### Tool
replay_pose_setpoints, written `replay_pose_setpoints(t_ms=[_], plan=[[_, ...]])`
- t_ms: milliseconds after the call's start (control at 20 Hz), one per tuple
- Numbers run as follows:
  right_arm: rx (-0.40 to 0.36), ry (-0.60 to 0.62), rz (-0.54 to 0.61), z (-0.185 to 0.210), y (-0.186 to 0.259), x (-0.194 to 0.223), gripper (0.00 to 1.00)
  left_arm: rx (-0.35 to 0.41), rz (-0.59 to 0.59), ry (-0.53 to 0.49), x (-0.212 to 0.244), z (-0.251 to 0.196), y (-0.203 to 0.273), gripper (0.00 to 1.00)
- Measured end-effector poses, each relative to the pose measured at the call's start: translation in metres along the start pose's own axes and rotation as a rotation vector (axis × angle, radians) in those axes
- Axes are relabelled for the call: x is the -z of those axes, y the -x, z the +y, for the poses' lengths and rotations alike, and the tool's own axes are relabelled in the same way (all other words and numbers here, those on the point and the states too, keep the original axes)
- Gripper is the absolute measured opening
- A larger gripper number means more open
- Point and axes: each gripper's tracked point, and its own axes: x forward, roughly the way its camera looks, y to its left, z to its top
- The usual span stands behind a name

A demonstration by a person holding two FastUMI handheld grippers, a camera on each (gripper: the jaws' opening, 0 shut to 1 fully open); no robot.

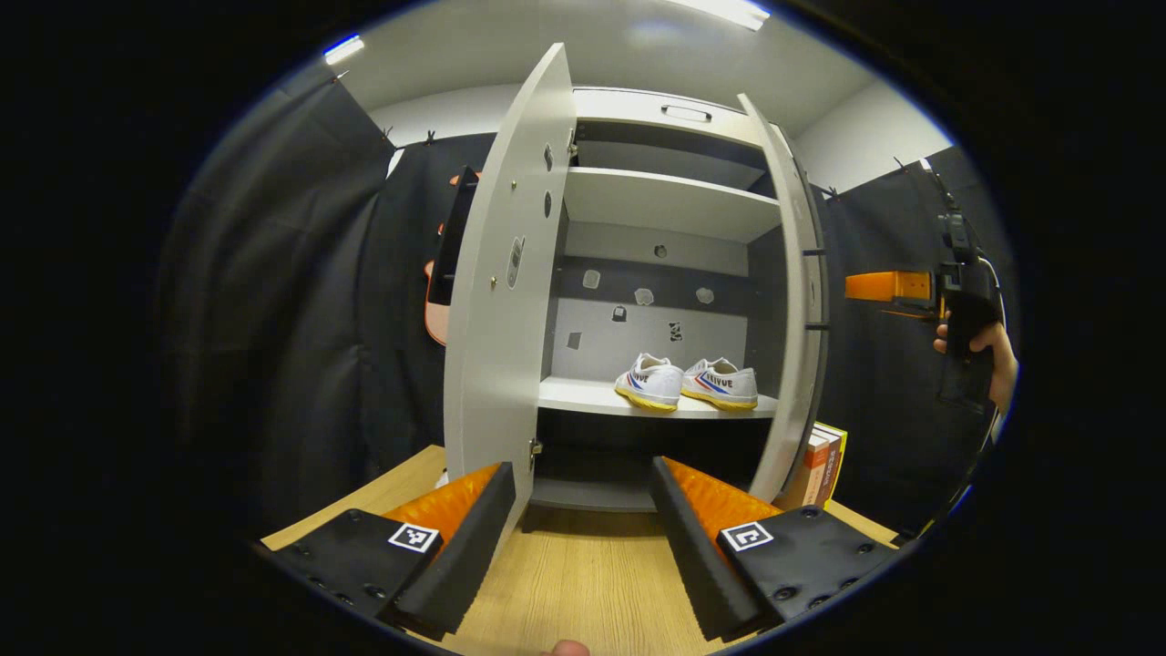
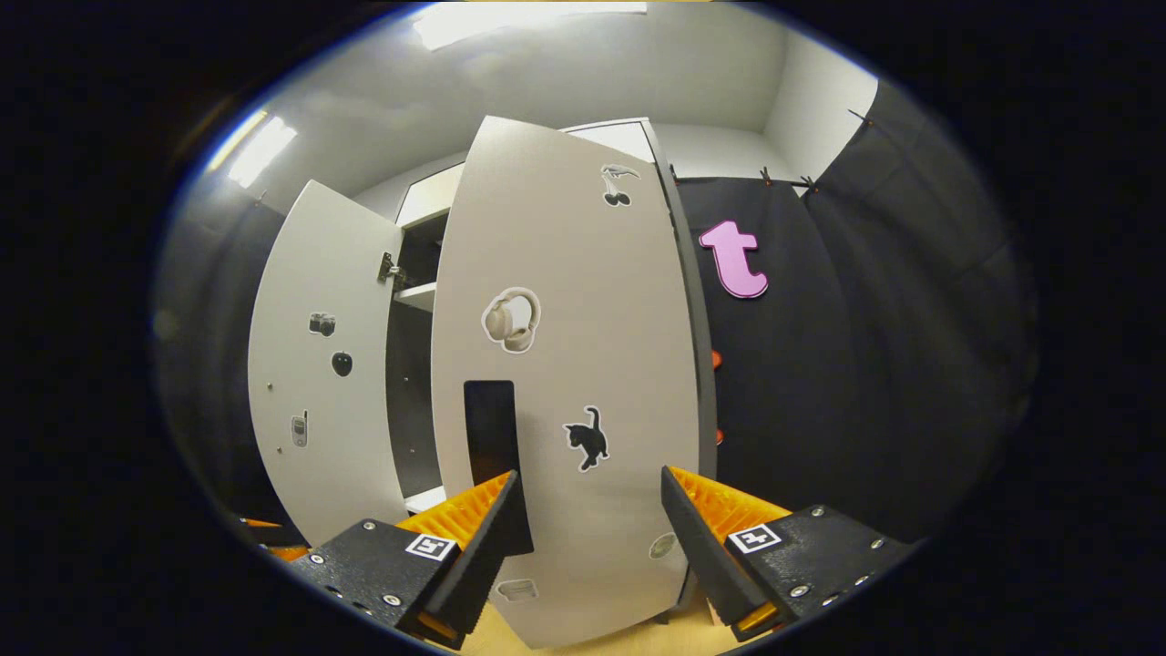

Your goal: Grab one shoe with the right hand and put it into the shoe cabinet, grab the other shoe with the left hand and put it into the shoe cabinet; then close the right door with the right hand and the left door with the left hand.

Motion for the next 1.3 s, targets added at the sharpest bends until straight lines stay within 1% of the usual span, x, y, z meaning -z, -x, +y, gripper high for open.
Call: replay_pose_setpoints(t_ms=[200,300,400,450,500,650,800,950,1000,1050,1300], plan=[[-0.038,0.024,0.013,0.020,-0.027,0.004,0.93,-0.003,-0.001,-0.003,-0.001,0.004,0.002,0.97],[-0.033,0.057,0.014,0.019,-0.036,0.003,0.93,-0.007,-0.003,-0.003,-0.002,0.006,0.004,0.97],[-0.046,0.062,0.019,0.024,-0.041,0.002,0.93,-0.016,-0.008,-0.006,-0.003,0.011,0.007,0.97],[-0.050,0.068,0.021,0.025,-0.042,0.002,0.93,-0.021,-0.009,-0.007,-0.003,0.013,0.009,0.99],[-0.044,0.084,0.020,0.026,-0.044,0.002,0.93,-0.025,-0.008,-0.005,-0.003,0.015,0.009,0.97],[-0.019,0.144,0.000,0.031,-0.053,0.002,0.93,-0.032,-0.011,-0.004,-0.004,0.020,0.013,0.97],[0.005,0.171,0.002,0.034,-0.062,0.007,0.93,-0.037,-0.019,-0.009,-0.006,0.023,0.014,0.97],[0.033,0.142,0.024,0.036,-0.069,0.013,0.92,-0.040,-0.017,-0.003,-0.006,0.026,0.012,0.99],[0.042,0.131,0.028,0.037,-0.071,0.014,0.92,-0.042,-0.016,0.000,-0.006,0.027,0.011,0.96],[0.050,0.122,0.032,0.036,-0.073,0.014,0.92,-0.042,-0.016,0.003,-0.006,0.028,0.011,0.96],[0.066,0.111,0.030,0.038,-0.076,0.017,0.92,-0.043,-0.019,0.006,-0.006,0.033,0.012,0.97]])
